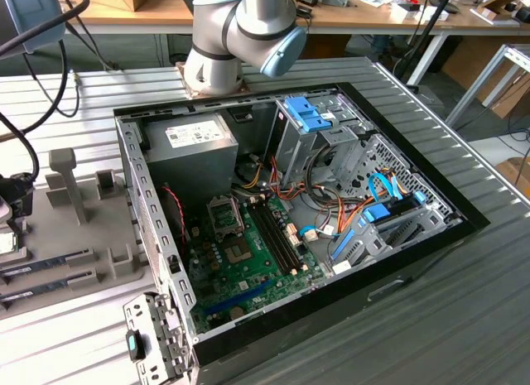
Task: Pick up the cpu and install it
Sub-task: 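Pick up the cpu and move it towards the insertion slot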
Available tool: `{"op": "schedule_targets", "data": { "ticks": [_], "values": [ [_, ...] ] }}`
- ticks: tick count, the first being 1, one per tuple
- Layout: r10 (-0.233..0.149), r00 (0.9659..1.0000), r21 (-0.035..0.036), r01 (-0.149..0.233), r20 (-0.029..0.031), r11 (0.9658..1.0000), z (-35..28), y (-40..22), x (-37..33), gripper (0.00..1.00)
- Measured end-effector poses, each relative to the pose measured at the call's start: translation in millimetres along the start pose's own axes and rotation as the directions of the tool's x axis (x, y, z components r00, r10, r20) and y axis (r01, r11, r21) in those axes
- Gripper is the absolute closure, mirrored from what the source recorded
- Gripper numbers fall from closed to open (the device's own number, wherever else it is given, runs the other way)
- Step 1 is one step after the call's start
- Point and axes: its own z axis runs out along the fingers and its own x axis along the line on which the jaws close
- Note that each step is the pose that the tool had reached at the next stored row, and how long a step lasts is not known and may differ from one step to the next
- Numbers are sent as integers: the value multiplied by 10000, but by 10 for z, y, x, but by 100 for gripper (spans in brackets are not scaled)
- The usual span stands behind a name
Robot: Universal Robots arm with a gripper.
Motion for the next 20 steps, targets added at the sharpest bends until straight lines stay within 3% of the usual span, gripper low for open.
{"op": "schedule_targets", "data": {
  "ticks": [4, 7, 9, 10, 12, 20],
  "values": [
    [-45, 10000, 24, 45, -1, 10000, 17, -2, 11, 46],
    [-145, 9999, 154, 145, 0, 9998, 28, -3, 12, 46],
    [-221, 9998, 202, 221, -3, 9996, 33, -3, 13, 46],
    [-344, 9994, 278, 344, -6, 9990, 37, -3, 12, 46],
    [-419, 9991, 325, 419, -8, 9986, 41, -3, 12, 46],
    [-427, 9991, 369, 427, -8, 9984, 99, -5, 13, 46]
  ]
}}
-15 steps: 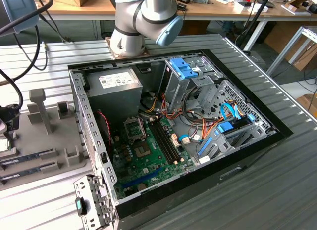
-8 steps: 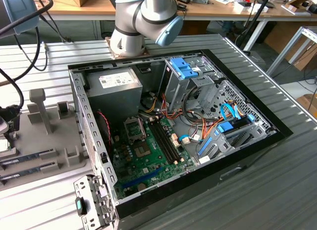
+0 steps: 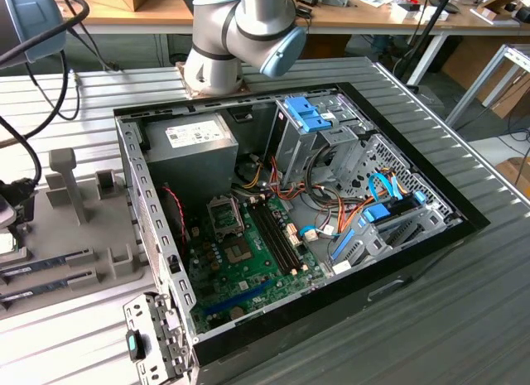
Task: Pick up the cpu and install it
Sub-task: 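Pick up the cpu and move it towards the insertion slot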
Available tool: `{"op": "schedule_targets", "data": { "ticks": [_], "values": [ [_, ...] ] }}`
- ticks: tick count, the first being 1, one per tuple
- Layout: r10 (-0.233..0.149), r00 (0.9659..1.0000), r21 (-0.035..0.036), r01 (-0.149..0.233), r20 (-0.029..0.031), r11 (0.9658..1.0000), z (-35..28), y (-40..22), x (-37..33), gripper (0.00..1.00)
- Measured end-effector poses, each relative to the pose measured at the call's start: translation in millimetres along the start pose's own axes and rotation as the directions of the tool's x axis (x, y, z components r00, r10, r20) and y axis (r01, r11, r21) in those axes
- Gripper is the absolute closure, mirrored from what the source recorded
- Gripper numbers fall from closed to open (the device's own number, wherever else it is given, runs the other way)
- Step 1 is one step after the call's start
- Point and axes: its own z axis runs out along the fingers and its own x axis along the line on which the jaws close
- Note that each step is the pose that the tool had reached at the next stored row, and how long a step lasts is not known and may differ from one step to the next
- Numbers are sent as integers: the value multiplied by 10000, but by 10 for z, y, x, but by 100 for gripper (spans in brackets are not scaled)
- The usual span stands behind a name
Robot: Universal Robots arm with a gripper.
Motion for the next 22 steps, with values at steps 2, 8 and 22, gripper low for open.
{"op": "schedule_targets", "data": {
  "ticks": [2, 8, 22],
  "values": [
    [0, 10000, 4, 0, -1, 10000, 13, 0, 0, 46],
    [-1, 10000, 11, 1, 0, 10000, 46, 19, 0, 46],
    [-1, 10000, 11, 1, 0, 10000, 111, 41, 17, 46]
  ]
}}
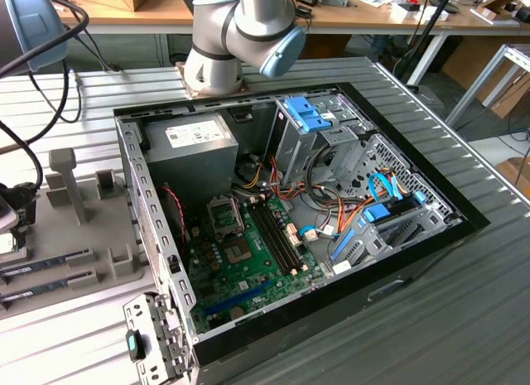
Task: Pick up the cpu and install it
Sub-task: 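Pick up the cpu and move it towards the insertion slot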
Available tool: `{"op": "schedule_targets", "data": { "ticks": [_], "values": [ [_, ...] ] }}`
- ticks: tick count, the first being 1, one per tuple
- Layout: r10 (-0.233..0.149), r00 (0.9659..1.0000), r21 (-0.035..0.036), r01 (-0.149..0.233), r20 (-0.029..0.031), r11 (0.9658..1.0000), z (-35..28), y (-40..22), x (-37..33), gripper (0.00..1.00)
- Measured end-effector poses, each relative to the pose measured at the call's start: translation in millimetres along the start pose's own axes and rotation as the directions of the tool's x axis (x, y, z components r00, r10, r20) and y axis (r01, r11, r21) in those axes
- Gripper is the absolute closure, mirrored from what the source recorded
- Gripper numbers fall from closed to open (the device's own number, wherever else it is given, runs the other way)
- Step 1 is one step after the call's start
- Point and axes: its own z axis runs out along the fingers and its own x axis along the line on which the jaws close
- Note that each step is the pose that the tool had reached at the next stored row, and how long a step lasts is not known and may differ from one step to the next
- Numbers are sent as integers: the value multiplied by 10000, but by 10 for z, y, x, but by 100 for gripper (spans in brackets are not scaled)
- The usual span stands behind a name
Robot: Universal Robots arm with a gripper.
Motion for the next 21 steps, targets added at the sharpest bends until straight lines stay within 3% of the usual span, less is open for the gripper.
{"op": "schedule_targets", "data": {
  "ticks": [10, 12, 21],
  "values": [
    [0, 10000, 0, 0, 0, 10000, 5, 0, 0, 46],
    [0, 10000, 0, 0, -1, 10000, 5, 0, 0, 53],
    [0, 10000, 1, 0, 0, 10000, 8, 0, 0, 53]
  ]
}}
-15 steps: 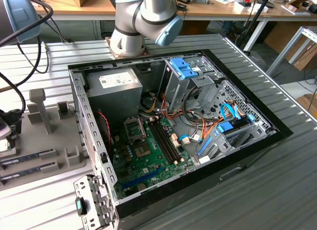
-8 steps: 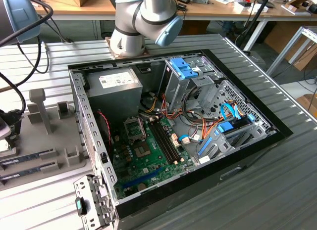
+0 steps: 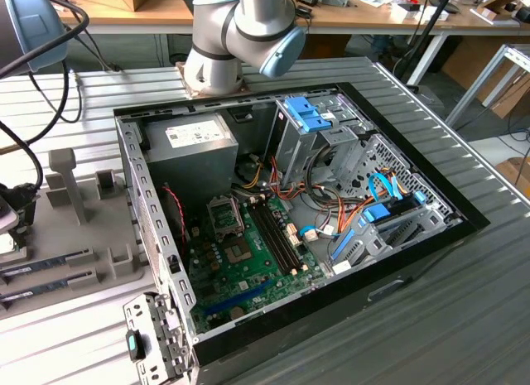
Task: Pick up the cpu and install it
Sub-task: 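Pick up the cpu and move it towards the insertion slot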
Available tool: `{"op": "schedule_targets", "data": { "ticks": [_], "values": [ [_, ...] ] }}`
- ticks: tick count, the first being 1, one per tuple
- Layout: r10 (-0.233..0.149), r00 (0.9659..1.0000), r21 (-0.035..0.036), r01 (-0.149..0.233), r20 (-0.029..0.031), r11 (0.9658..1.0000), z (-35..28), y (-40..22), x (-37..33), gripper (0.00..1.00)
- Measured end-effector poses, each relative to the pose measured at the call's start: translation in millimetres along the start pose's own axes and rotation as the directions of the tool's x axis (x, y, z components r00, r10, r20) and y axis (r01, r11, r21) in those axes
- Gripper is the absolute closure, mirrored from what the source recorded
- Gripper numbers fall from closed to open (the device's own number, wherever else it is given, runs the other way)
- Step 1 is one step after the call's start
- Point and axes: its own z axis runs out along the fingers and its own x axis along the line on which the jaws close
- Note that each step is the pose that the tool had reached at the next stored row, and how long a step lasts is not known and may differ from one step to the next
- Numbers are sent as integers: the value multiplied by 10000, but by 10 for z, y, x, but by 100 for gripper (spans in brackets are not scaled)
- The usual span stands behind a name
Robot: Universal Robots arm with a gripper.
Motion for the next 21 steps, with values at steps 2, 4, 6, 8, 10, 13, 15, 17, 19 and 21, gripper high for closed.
{"op": "schedule_targets", "data": {
  "ticks": [2, 4, 6, 8, 10, 13, 15, 17, 19, 21],
  "values": [
    [0, 10000, -3, 0, 4, 10000, -2, 0, -1, 53],
    [1, 10000, -8, -1, 1, 10000, -12, 0, 0, 53],
    [0, 10000, -21, 0, 1, 10000, -26, 0, 0, 53],
    [1, 10000, -36, -1, 0, 10000, -42, 0, -1, 53],
    [2, 10000, -53, -2, 2, 10000, -54, 0, -1, 53],
    [2, 10000, -69, -2, 1, 10000, -83, -1, -1, 53],
    [2, 10000, -72, -2, 1, 10000, -95, -1, -2, 53],
    [2, 10000, -80, -2, 2, 10000, -108, -1, -2, 53],
    [2, 10000, -87, -2, 4, 10000, -114, -1, -2, 53],
    [2, 10000, -89, -2, 2, 10000, -121, -1, -2, 53]
  ]
}}
